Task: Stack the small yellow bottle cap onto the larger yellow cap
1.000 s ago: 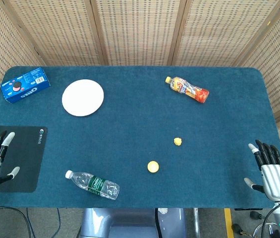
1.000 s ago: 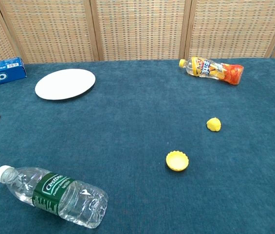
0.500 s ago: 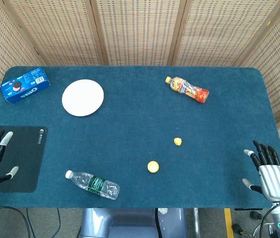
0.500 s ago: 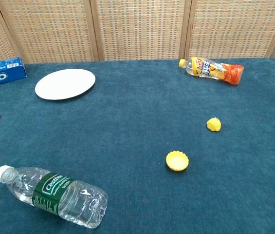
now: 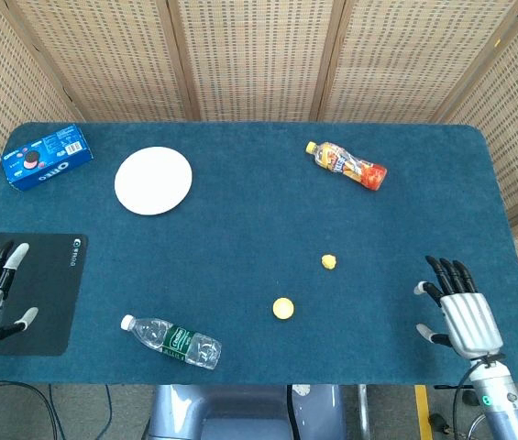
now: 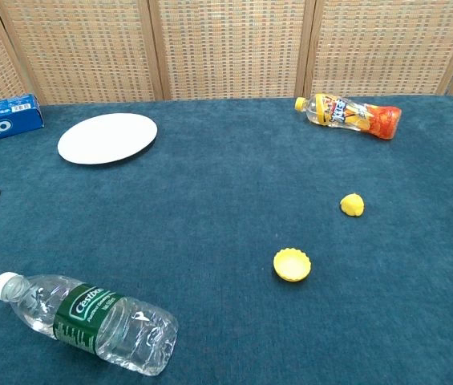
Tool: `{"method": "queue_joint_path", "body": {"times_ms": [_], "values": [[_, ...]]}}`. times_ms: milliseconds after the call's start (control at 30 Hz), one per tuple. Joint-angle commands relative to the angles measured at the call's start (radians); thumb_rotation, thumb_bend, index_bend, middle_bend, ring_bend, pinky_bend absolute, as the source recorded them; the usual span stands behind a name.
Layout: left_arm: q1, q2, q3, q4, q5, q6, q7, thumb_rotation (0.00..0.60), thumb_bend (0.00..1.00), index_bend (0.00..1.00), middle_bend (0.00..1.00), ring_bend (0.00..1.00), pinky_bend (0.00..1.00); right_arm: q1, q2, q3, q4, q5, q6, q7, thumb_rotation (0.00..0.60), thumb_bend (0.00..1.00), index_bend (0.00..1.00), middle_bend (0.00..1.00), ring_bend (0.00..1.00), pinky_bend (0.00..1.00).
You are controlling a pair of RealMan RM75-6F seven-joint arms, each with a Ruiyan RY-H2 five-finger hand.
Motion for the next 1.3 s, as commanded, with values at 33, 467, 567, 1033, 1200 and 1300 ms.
{"method": "queue_joint_path", "body": {"times_ms": [33, 467, 567, 1033, 1200, 1300], "values": [[-0.002, -0.004, 0.003, -0.001, 0.006, -0.002, 0.007, 0.6, 0.21, 0.0, 0.0, 0.0, 0.0, 0.061, -0.028, 0.034, -0.047, 0.05, -0.078, -0.063, 0.6, 0.01, 0.41, 0.07, 0.0, 0.03], [-0.013, -0.019, 0.005, 0.006, 0.005, -0.021, 0.025, 0.6, 0.22, 0.0, 0.0, 0.0, 0.0, 0.289, -0.197, 0.168, -0.055, 0.378, -0.287, -0.35, 0.6, 0.09, 0.42, 0.08, 0.0, 0.04], [-0.014, -0.02, 0.004, 0.008, 0.003, -0.021, 0.022, 0.6, 0.21, 0.0, 0.0, 0.0, 0.0, 0.33, -0.233, 0.187, -0.039, 0.444, -0.3, -0.397, 0.6, 0.15, 0.42, 0.08, 0.0, 0.04], [-0.025, -0.022, 0.002, 0.021, -0.01, -0.045, -0.001, 0.6, 0.21, 0.0, 0.0, 0.0, 0.0, 0.486, -0.372, 0.219, 0.081, 0.657, -0.322, -0.503, 0.6, 0.23, 0.39, 0.09, 0.0, 0.04], [-0.027, -0.021, 0.001, 0.022, -0.013, -0.048, -0.006, 0.6, 0.21, 0.0, 0.0, 0.0, 0.0, 0.528, -0.409, 0.216, 0.145, 0.711, -0.332, -0.522, 0.6, 0.23, 0.38, 0.09, 0.0, 0.04], [-0.028, -0.021, 0.002, 0.024, -0.014, -0.051, -0.008, 0.6, 0.21, 0.0, 0.0, 0.0, 0.0, 0.549, -0.426, 0.207, 0.188, 0.74, -0.341, -0.532, 0.6, 0.23, 0.38, 0.09, 0.0, 0.04]]}}
